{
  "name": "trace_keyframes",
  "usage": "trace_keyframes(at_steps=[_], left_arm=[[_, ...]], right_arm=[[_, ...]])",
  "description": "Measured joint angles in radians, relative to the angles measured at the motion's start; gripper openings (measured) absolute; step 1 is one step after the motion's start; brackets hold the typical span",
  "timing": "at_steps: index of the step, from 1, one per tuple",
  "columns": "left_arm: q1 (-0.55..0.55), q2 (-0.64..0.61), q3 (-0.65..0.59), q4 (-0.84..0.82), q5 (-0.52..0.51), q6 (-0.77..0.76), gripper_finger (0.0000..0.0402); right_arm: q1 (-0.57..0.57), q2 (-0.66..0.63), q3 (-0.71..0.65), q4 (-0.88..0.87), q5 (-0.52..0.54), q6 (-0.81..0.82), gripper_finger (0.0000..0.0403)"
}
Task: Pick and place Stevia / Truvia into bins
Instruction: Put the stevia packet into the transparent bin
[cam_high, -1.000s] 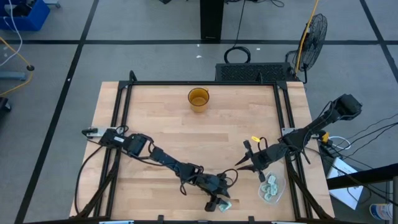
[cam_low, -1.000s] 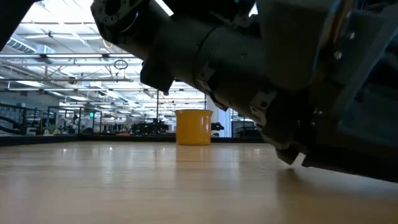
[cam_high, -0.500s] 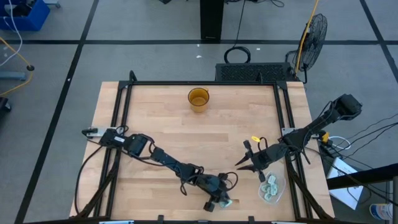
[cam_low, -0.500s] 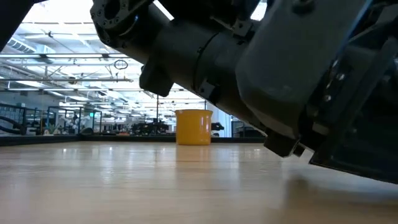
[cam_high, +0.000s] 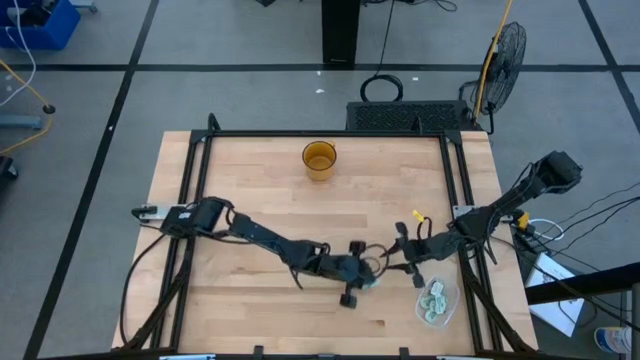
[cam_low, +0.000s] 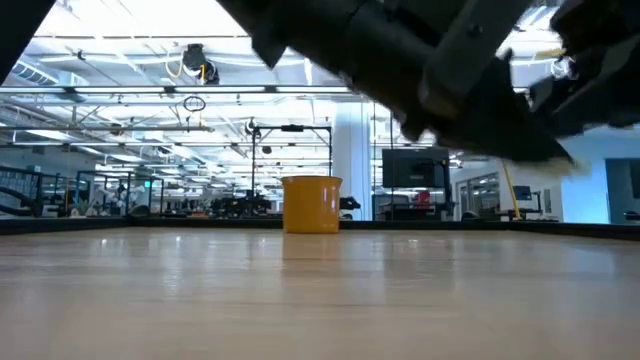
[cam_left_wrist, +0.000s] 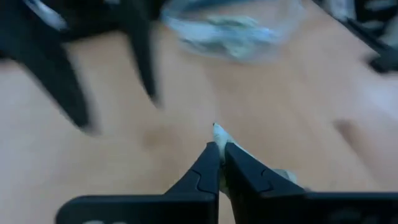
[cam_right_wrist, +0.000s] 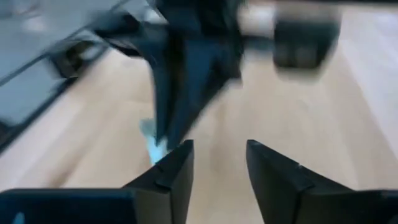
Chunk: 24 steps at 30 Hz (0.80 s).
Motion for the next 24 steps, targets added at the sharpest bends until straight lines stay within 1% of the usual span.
trace_keyframes(at_steps=[2, 4, 7, 9, 13, 20, 22, 24], left_arm=[[0.014, -0.024, 0.001, -0.005, -0.039, 0.009, 0.001], [0.028, -0.037, 0.002, -0.003, -0.051, 0.01, 0.0009], [0.049, -0.033, 0.002, -0.006, -0.051, 0.011, 0.0028], [0.059, -0.031, 0.001, -0.01, -0.051, 0.02, 0.0039], [0.075, -0.034, 0.001, -0.009, -0.08, 0.032, 0.0039], [0.096, -0.033, 0.001, 0.027, -0.092, 0.07, 0.0013], [0.101, -0.033, 0.001, 0.037, -0.091, 0.07, 0.0015], [0.103, -0.033, 0.001, 0.053, -0.09, 0.071, 0.0025]], right_arm=[[0.0, 0.0, -0.03, 0.009, 0.065, 0.076, 0.0152], [-0.003, 0.001, -0.061, 0.051, 0.096, 0.159, 0.0161], [-0.004, 0.0, -0.103, 0.145, 0.111, 0.28, 0.0166], [-0.004, 0.001, -0.123, 0.188, 0.112, 0.322, 0.0165], [-0.004, 0.001, -0.136, 0.226, 0.112, 0.332, 0.0157], [-0.005, 0.001, -0.136, 0.224, 0.111, 0.35, 0.0145], [-0.005, 0.001, -0.136, 0.224, 0.111, 0.35, 0.0139], [-0.005, 0.001, -0.136, 0.224, 0.112, 0.35, 0.0131]])
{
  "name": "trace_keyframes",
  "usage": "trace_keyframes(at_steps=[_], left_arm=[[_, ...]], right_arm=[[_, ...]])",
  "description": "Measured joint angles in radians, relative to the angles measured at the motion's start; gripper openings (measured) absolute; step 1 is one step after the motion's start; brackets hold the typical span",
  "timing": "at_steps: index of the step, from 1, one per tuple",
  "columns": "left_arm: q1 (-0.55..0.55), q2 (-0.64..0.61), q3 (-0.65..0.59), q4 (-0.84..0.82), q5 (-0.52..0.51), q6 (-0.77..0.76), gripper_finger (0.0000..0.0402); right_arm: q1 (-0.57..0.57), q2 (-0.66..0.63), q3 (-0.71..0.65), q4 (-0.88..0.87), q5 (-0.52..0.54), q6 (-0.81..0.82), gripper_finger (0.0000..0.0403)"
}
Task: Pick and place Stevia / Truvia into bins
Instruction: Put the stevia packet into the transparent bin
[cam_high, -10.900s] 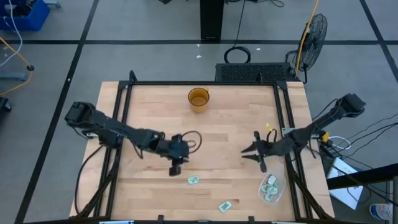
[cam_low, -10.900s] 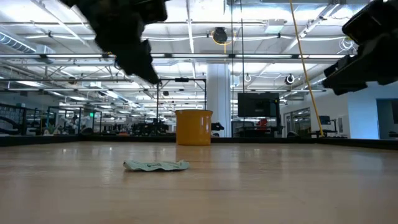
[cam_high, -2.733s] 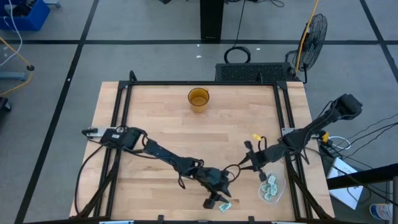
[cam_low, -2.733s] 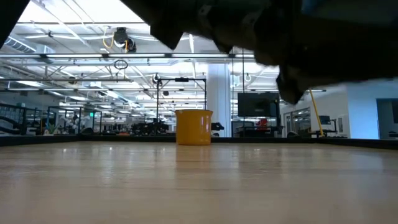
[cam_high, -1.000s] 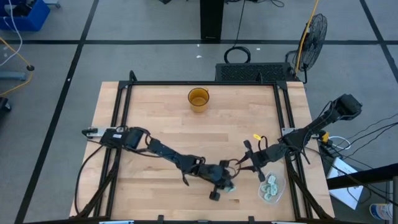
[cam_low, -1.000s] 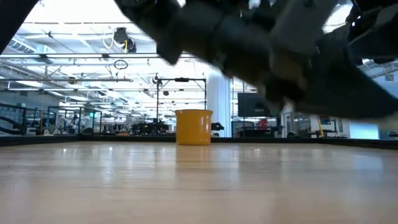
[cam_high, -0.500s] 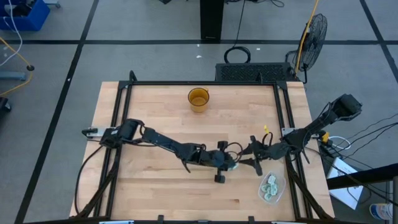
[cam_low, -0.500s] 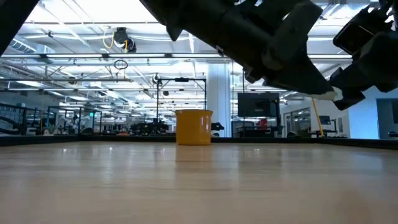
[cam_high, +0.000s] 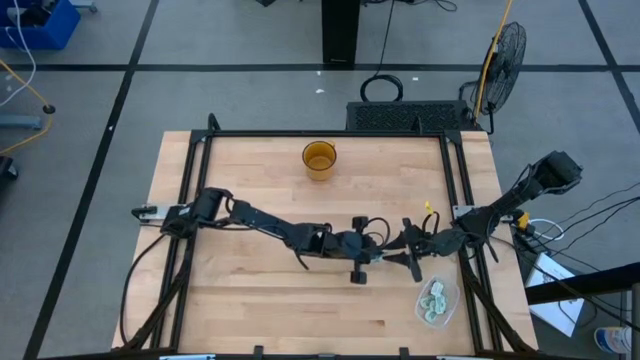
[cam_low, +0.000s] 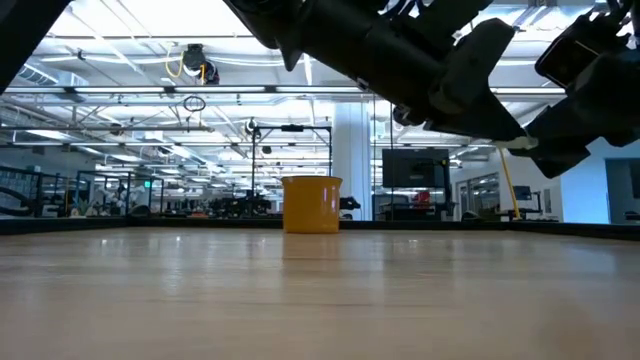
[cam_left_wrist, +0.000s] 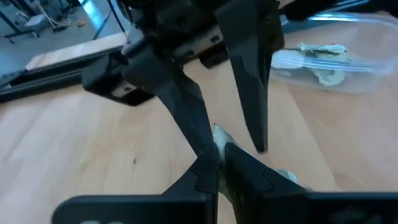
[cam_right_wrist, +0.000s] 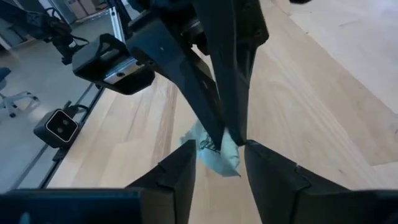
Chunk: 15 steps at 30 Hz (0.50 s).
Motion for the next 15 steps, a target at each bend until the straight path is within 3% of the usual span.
trace_keyframes(at_steps=[11, 15], left_arm=[[0.001, 0.0, 0.0, 0.002, -0.003, 0.035, 0.005], [0.001, 0.0, 0.0, 0.002, -0.005, 0.025, 0.0051]], right_arm=[[-0.009, 0.0, 0.0, -0.011, 0.002, -0.002, 0.0018], [-0.022, 0.0, 0.0, -0.025, -0.003, -0.004, 0.0012]])
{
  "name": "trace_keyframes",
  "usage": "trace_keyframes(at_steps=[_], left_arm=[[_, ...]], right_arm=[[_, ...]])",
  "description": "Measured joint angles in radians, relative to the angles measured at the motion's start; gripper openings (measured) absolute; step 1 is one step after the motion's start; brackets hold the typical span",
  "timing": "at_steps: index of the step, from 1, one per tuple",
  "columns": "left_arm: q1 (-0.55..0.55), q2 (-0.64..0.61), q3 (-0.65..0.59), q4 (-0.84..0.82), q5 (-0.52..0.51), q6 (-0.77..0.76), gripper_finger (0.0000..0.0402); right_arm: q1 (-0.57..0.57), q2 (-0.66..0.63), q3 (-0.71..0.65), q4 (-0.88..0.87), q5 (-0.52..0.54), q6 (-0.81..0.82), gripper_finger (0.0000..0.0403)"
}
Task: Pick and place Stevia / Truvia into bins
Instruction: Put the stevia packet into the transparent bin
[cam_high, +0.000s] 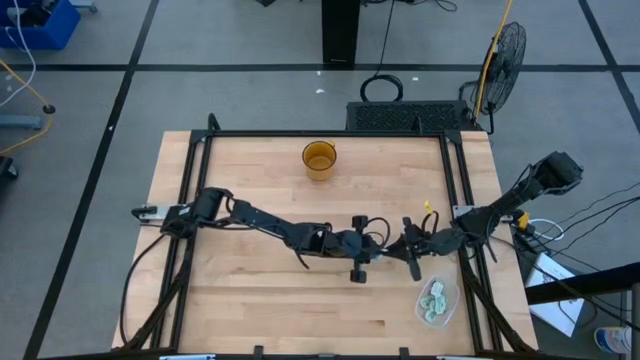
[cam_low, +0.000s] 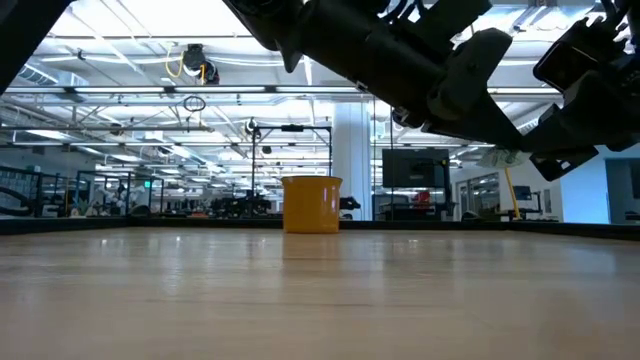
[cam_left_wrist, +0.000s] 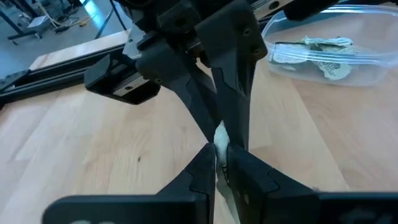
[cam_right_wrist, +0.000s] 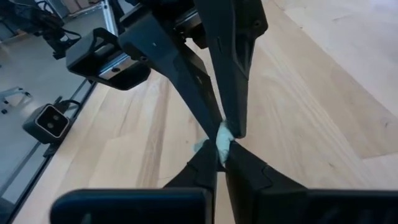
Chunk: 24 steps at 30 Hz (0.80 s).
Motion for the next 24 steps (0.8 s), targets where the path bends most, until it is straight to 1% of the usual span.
trace_keyframes(at_steps=[3, 6, 9, 14, 17, 20, 24], left_arm=[[0.001, 0.0, 0.0, 0.0, 0.001, -0.017, 0.0051], [0.0, 0.0, 0.0, 0.0, 0.0, -0.019, 0.0059], [0.001, 0.0, 0.0, -0.004, -0.002, -0.031, 0.0081], [0.0, 0.0, 0.0, -0.004, -0.005, -0.045, 0.0132], [-0.004, 0.0, 0.0, -0.003, -0.006, -0.057, 0.0155], [-0.008, 0.0, 0.0, 0.006, -0.004, -0.069, 0.0167], [-0.031, -0.009, 0.002, 0.058, 0.031, -0.092, 0.017]], right_arm=[[-0.005, 0.0, 0.0, -0.014, 0.003, 0.003, 0.0014], [-0.007, 0.0, 0.0, -0.016, 0.001, 0.0, 0.0007], [-0.008, 0.0, 0.0, -0.02, 0.001, -0.008, 0.0005], [-0.008, 0.0, 0.0, -0.022, 0.0, -0.063, 0.0008], [-0.008, 0.0, 0.001, -0.032, -0.002, -0.085, 0.0008], [-0.008, 0.0, 0.002, -0.059, -0.002, -0.091, 0.0006], [-0.01, 0.0, -0.001, -0.115, 0.026, -0.108, 0.0005]])
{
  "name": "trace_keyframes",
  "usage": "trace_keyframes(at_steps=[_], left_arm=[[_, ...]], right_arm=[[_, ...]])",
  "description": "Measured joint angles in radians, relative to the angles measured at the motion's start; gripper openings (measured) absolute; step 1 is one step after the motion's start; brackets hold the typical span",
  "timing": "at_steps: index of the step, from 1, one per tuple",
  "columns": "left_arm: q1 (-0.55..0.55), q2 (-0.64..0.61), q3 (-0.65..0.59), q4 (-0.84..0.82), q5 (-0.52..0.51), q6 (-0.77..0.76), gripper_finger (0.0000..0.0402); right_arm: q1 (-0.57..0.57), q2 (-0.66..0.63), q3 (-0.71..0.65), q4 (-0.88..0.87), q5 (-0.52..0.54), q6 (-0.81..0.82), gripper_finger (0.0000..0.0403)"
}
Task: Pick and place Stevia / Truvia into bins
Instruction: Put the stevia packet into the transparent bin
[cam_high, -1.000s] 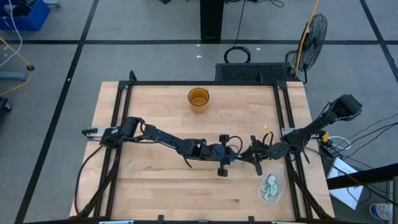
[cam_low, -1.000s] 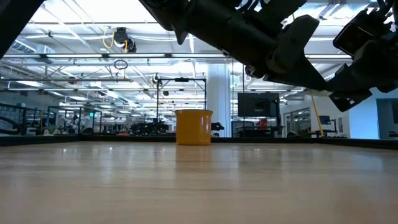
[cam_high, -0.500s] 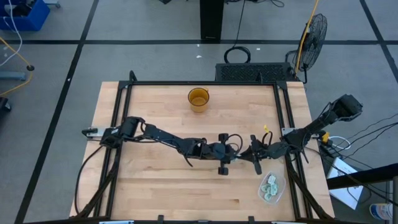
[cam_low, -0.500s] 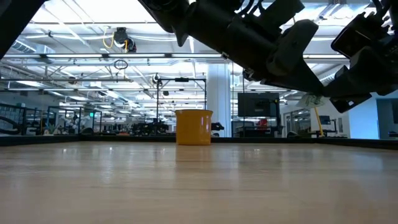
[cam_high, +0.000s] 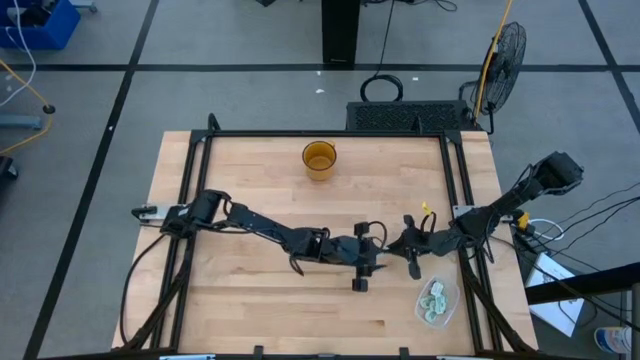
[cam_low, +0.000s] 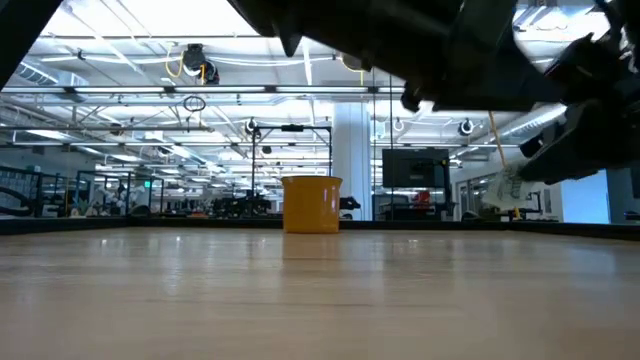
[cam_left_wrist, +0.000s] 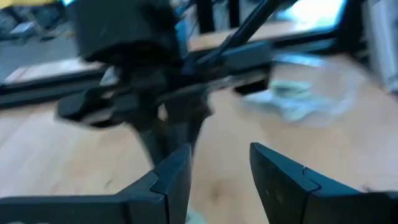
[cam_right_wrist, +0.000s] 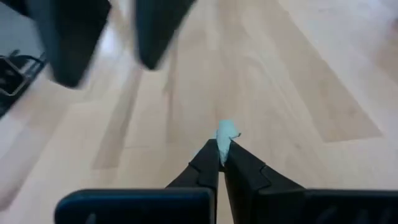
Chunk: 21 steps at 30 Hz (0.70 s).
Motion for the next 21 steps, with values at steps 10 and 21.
trace_keyframes(at_steps=[10, 21], left_arm=[[-0.05, -0.055, 0.0, 0.017, -0.007, 0.057, 0.0171], [-0.062, -0.058, -0.001, -0.023, -0.029, 0.028, 0.017]], right_arm=[[0.016, -0.052, 0.001, 0.062, -0.355, 0.148, 0.0004], [0.389, -0.117, 0.107, 0.035, -0.658, 0.562, 0.0004]])
